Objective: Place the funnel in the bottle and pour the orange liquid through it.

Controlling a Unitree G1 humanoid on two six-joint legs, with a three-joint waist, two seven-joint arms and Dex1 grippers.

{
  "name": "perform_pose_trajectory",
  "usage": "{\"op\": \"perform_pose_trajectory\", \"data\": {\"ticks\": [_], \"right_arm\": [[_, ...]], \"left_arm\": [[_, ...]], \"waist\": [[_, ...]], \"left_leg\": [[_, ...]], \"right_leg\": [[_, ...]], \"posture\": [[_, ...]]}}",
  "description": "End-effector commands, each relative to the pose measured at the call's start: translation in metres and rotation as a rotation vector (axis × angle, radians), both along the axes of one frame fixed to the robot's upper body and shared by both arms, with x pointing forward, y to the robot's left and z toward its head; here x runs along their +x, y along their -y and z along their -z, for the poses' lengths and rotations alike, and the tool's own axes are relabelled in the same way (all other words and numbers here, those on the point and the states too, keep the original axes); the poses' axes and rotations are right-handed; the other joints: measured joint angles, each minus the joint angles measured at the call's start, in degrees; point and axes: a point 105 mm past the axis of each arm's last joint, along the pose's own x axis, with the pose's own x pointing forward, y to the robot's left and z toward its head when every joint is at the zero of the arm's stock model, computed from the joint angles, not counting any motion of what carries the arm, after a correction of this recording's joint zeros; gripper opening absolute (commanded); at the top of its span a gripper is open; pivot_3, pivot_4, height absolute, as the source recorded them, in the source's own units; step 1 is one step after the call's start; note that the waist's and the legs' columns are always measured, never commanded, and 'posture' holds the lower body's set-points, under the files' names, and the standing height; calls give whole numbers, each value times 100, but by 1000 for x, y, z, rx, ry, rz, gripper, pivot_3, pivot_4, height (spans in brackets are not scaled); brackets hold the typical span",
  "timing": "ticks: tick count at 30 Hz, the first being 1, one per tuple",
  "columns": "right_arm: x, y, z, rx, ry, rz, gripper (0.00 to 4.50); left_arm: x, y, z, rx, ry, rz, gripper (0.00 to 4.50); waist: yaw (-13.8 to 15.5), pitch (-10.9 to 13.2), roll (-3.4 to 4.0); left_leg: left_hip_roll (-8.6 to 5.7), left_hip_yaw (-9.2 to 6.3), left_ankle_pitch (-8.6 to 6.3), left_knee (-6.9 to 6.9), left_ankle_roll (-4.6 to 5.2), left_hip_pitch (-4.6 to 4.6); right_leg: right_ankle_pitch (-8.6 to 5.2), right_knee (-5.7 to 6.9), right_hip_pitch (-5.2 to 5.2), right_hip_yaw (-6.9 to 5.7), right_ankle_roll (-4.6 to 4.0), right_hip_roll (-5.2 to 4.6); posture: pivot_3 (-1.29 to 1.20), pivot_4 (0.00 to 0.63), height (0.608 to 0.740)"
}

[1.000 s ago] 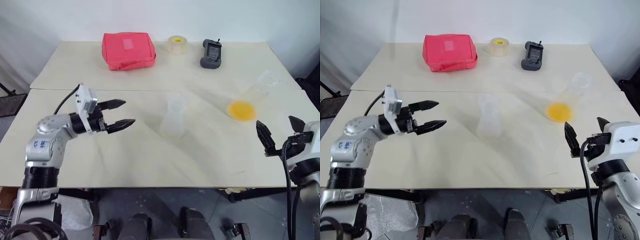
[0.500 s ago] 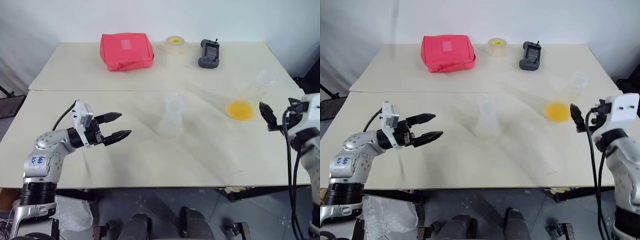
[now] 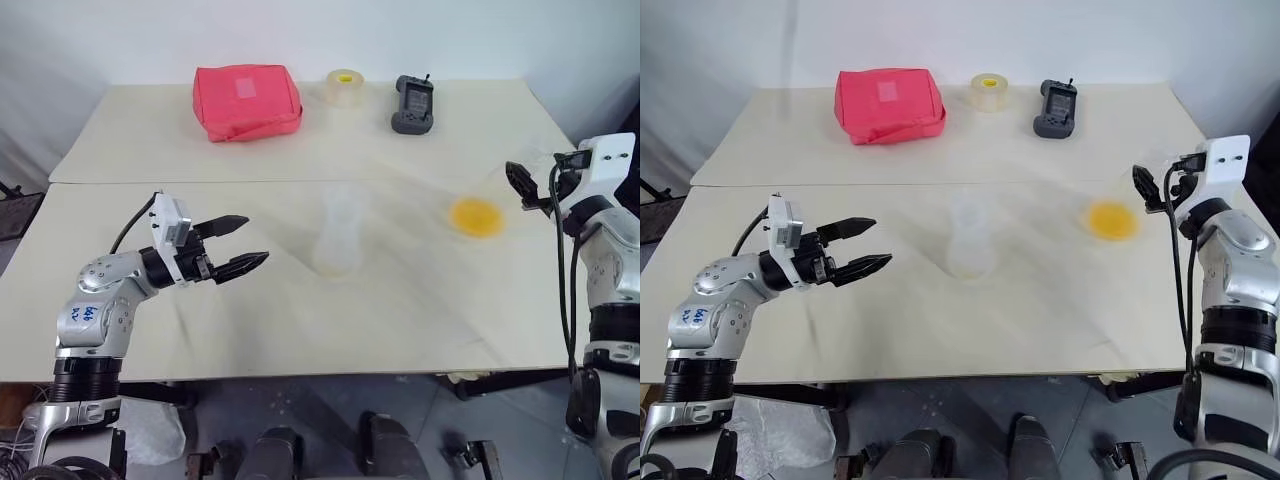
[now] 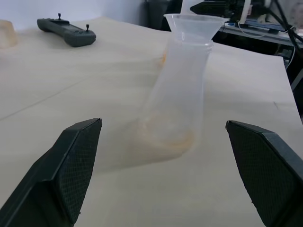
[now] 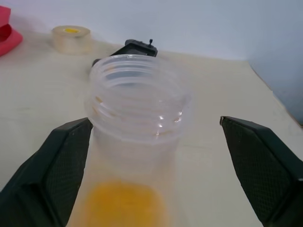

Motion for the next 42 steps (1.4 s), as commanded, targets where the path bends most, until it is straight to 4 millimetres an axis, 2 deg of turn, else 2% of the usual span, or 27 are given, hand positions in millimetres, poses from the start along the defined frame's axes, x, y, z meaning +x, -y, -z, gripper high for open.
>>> {"op": "perform_pose_trajectory", "data": {"ticks": [1, 8, 18, 23, 26, 29, 33, 37, 40, 42], "right_arm": [[5, 4, -8, -28, 15, 24, 4310], [-1, -14, -23, -29, 95, -47, 2409], [-27, -46, -51, -30, 187, -130, 2406], [-43, -87, -63, -111, 218, -202, 2406], [-55, -128, -56, -238, 223, -280, 2406], [-61, -153, -56, -284, 233, -282, 2406], [-64, -180, -64, -428, 270, -282, 2406], [-64, -194, -70, -549, 297, -289, 2406], [-69, -210, -66, -737, 341, -329, 2406], [-71, -217, -64, -778, 354, -346, 2406]], "left_arm": [[-1, 3, -11, 9, 49, 6, 4480], [0, 3, -12, 4, 56, 5, 4500], [6, 9, -13, -3, 66, 36, 4500], [11, 13, -13, -6, 81, 64, 4500], [14, 15, -13, -11, 91, 87, 4500], [15, 17, -15, -28, 115, 117, 4500], [9, 22, -19, -71, 137, 208, 4500], [3, 23, -24, -97, 159, 285, 4500], [1, 24, -25, -109, 169, 332, 4500], [1, 24, -25, -110, 167, 350, 4500]], "waist": [[-14, 0, 0], [11, 1, 2], [14, 4, 8], [15, 4, 8], [15, 3, 8], [7, 3, 8], [13, 3, 8], [18, 3, 8], [14, 3, 8], [3, 3, 8]], "left_leg": [[1, 0, 0, 0, -1, 0], [3, 0, 0, 2, -3, -6], [1, 2, 1, 2, -5, -17], [0, 5, 1, 1, -5, -21], [0, 10, 1, 2, -6, -23], [0, 18, 1, 0, -6, -24], [-3, 20, 1, 2, -5, -25], [-4, 22, 1, 3, -4, -26], [-5, 22, 0, 2, -3, -26], [-7, 26, -1, 1, -1, -26]], "right_leg": [[0, 0, -1, -1, 0, 0], [1, 2, -8, -3, 1, 0], [1, 19, -30, 0, 2, -2], [1, 30, -43, 2, 2, -2], [1, 36, -50, 5, 2, -1], [1, 40, -57, 10, 2, -1], [1, 46, -61, 12, 2, -3], [1, 48, -63, 12, 2, -3], [1, 47, -63, 11, 2, -3], [1, 46, -63, 12, 2, -2]], "posture": [[0, 150, 740], [0, 150, 740], [0, 150, 740], [0, 150, 740], [0, 150, 740], [0, 150, 740], [0, 150, 740], [0, 150, 740], [0, 150, 740], [0, 150, 740]]}}
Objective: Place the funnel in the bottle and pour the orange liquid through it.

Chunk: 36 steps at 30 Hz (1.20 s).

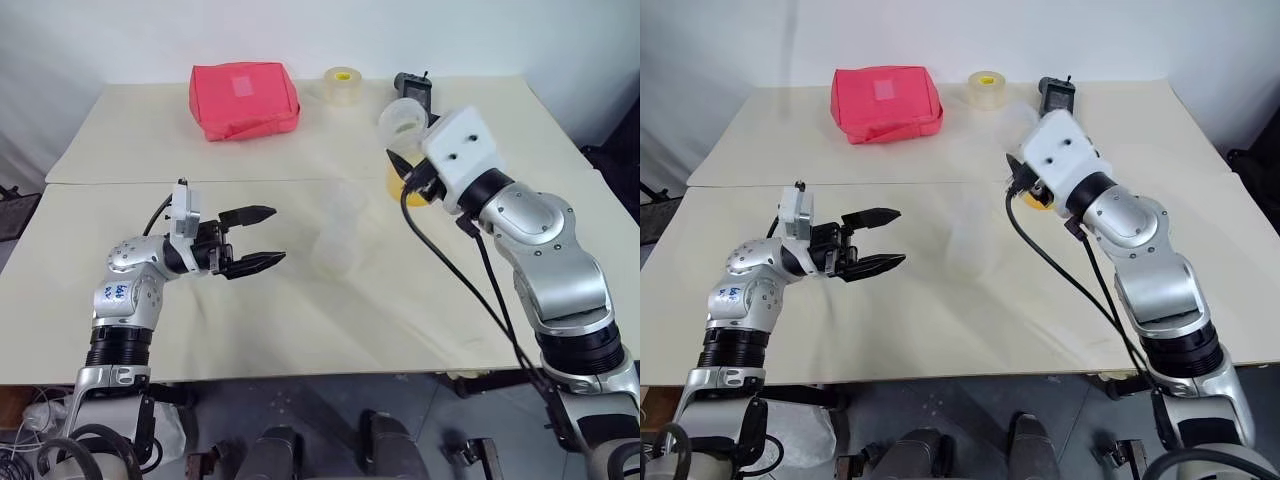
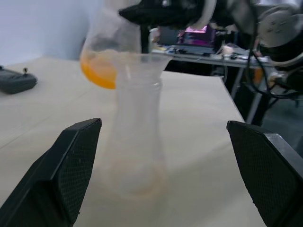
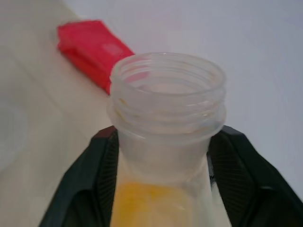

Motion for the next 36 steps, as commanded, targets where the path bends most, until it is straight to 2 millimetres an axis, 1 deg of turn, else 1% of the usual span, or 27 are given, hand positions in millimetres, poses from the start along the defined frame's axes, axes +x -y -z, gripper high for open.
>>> {"op": "perform_pose_trajectory", "data": {"ticks": [1, 3, 6, 8, 11, 15, 21, 28, 36], "right_arm": [[-14, -17, -14, -86, 114, -59, 2406], [-15, -20, -13, -120, 133, -61, 2406], [-13, -25, -6, -259, 173, -47, 2406], [-12, -28, -3, -279, 191, -49, 2406], [-12, -30, -4, -294, 217, -49, 2406], [-11, -31, -9, -400, 301, -38, 2406], [-10, -29, -11, -512, 368, -35, 2406], [-6, -22, -8, -657, 427, -35, 2406], [1, -20, -8, -740, 457, -10, 2406]], "left_arm": [[-3, 0, -11, -30, 49, 43, 4500], [-3, 1, -11, -35, 53, 53, 4500], [-3, 1, -10, -44, 53, 67, 4500], [-3, 1, -8, -41, 55, 74, 4500], [-2, 3, -8, -43, 67, 80, 4500], [1, 5, -4, -42, 76, 58, 4500], [-1, 7, -2, -51, 77, 68, 4500], [1, 7, -1, -55, 76, 71, 4500], [4, 10, -2, -61, 79, 81, 4500]], "waist": [[-7, 0, 0], [-8, 0, 0], [-8, 0, 0], [-8, 0, 0], [-8, 0, 0], [-4, 0, 0], [-10, 0, 0], [-10, 0, 0], [-9, 0, 0]], "left_leg": [[1, 1, 0, 0, 0, 0], [3, 2, 0, -1, 0, 0], [2, 4, 0, -1, 0, 0], [1, 6, 0, -1, 0, 0], [3, 7, 0, 0, 0, 0], [2, 9, 0, 1, 0, 0], [2, 9, 0, 0, 0, 0], [3, 12, 0, 0, 0, 0], [3, 14, 0, 0, 0, 0]], "right_leg": [[0, -1, 0, 0, 0, 2], [0, 0, -2, 0, 0, 2], [0, 0, -2, 0, 0, 2], [0, 1, -3, 0, 0, 3], [0, 0, -3, 0, 0, 3], [0, 0, -3, 0, 0, 1], [0, -1, -3, 0, 0, 3], [0, -3, -3, 0, 0, 3], [0, -3, -4, 0, 0, 4]], "posture": [[0, 150, 740], [0, 150, 740], [0, 150, 740], [0, 150, 740], [0, 150, 740], [0, 150, 740], [0, 150, 740], [0, 150, 740], [0, 150, 740]]}}
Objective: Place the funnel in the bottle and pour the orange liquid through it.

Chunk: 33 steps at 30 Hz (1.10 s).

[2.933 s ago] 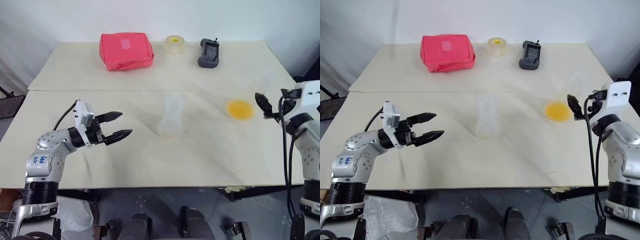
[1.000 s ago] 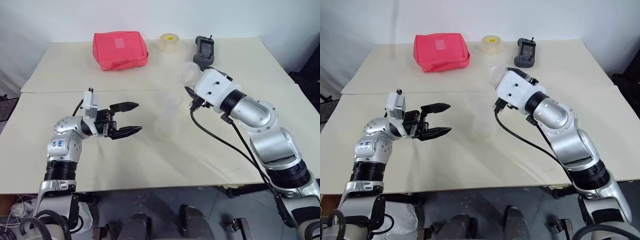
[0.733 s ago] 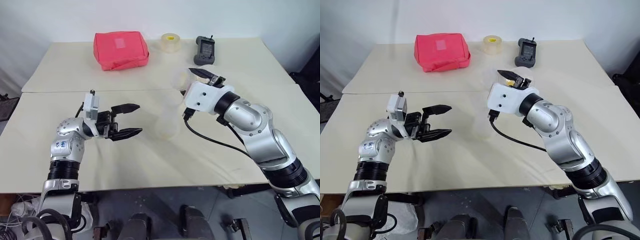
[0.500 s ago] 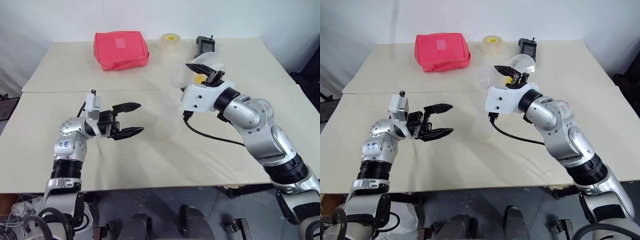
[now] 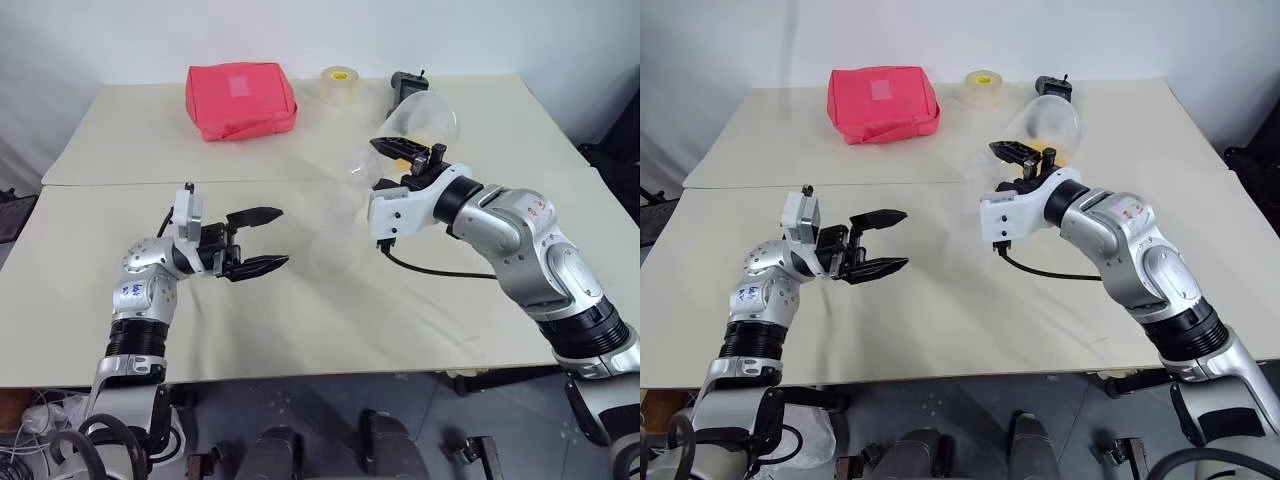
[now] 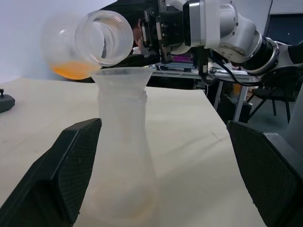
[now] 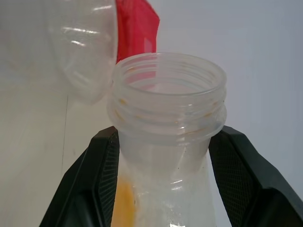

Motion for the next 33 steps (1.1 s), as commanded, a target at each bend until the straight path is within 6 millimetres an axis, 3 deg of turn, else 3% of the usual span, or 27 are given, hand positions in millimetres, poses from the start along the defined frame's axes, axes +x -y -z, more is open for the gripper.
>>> {"op": "perform_pose_trajectory", "data": {"ticks": [1, 16, 33], "right_arm": [[-4, 1, -22, -11, 95, -2, 2406], [-3, 5, -30, -134, 205, 22, 2406], [-6, -2, -38, -150, 263, -8, 2406]], "left_arm": [[1, 2, -9, -4, 43, 10, 4500], [3, 4, -11, -11, 47, 18, 4500], [4, 5, -12, -14, 45, 17, 4500]], "waist": [[4, 0, 0], [0, 0, 0], [-5, 0, 0]], "left_leg": [[0, 0, 0, 0, 0, 0], [-1, 1, 0, 0, 0, 0], [0, 1, 0, 0, 0, 0]], "right_leg": [[0, 0, 0, 0, 0, -1], [0, 0, 0, 0, 0, 0], [0, 0, 0, 0, 0, 1]], "posture": [[0, 150, 740], [0, 150, 740], [0, 150, 740]]}}
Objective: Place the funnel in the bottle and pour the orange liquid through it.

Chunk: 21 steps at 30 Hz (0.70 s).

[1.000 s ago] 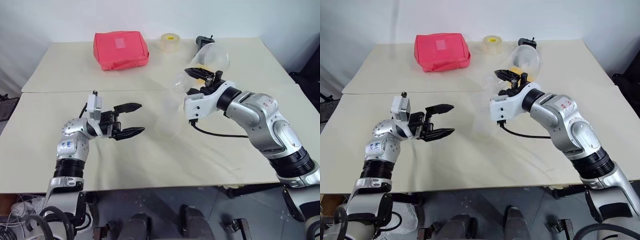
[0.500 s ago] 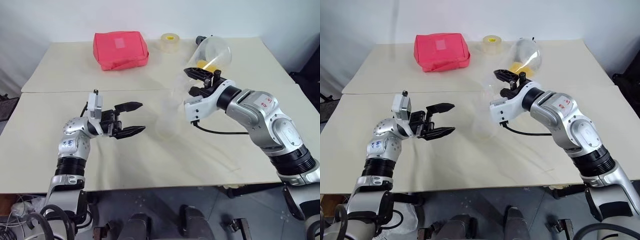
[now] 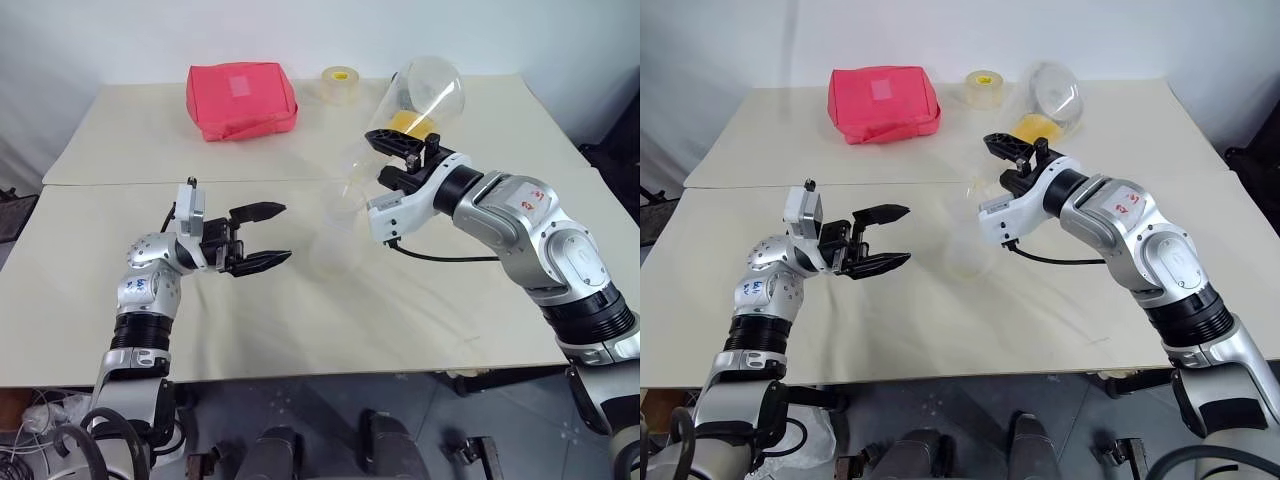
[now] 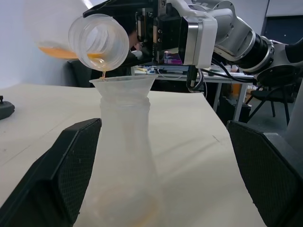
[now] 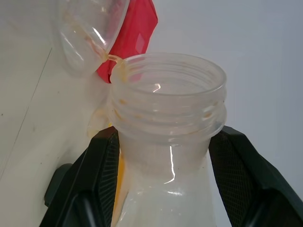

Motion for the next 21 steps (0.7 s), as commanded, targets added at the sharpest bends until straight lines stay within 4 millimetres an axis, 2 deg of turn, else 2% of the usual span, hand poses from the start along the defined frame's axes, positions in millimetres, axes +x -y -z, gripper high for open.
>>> {"op": "perform_pose_trajectory", "data": {"ticks": [1, 21], "right_arm": [[-10, 0, -28, 44, 92, -26, 2406], [-16, -8, -23, 23, 93, -65, 2406]], "left_arm": [[1, 2, -8, -4, 36, 5, 4500], [4, 3, -10, -3, 34, 3, 4500]], "waist": [[-1, 0, 0], [3, 0, 0]], "left_leg": [[0, 0, 0, 0, 0, 0], [-1, 0, 0, 0, 0, 0]], "right_leg": [[0, 0, 0, 0, 0, 0], [0, 0, 0, 0, 0, 0]], "posture": [[0, 150, 740], [0, 150, 740]]}}
